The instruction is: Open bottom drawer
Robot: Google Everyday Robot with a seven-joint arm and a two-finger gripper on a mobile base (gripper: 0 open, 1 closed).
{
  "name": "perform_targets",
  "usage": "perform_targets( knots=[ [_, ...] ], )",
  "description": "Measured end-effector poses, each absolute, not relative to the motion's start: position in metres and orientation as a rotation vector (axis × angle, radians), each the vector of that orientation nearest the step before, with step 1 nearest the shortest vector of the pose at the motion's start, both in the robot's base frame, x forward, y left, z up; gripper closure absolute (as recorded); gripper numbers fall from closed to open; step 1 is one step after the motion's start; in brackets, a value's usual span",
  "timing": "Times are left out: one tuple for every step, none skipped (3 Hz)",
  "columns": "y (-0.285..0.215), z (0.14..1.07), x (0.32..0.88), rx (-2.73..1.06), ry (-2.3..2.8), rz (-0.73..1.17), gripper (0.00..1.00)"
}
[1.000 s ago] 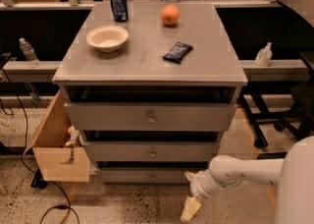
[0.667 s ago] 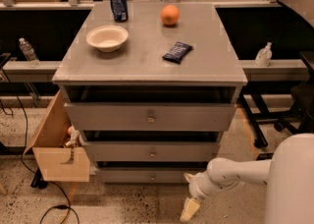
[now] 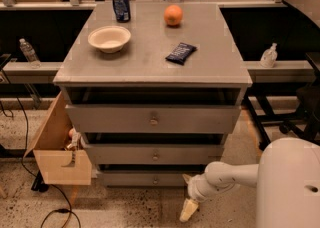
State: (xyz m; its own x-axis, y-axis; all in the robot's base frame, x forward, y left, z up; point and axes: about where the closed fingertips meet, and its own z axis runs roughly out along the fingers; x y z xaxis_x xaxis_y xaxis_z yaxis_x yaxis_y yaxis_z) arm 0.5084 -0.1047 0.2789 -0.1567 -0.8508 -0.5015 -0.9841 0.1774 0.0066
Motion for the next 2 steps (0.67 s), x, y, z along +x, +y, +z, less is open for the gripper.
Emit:
perform_targets(
  knots=[
    [-0.115,0.254,0.53,-1.72,2.059,0.378,0.0],
    [-0.118,0.239,0.549,-1.738,2.041,0.302,0.0]
  ],
)
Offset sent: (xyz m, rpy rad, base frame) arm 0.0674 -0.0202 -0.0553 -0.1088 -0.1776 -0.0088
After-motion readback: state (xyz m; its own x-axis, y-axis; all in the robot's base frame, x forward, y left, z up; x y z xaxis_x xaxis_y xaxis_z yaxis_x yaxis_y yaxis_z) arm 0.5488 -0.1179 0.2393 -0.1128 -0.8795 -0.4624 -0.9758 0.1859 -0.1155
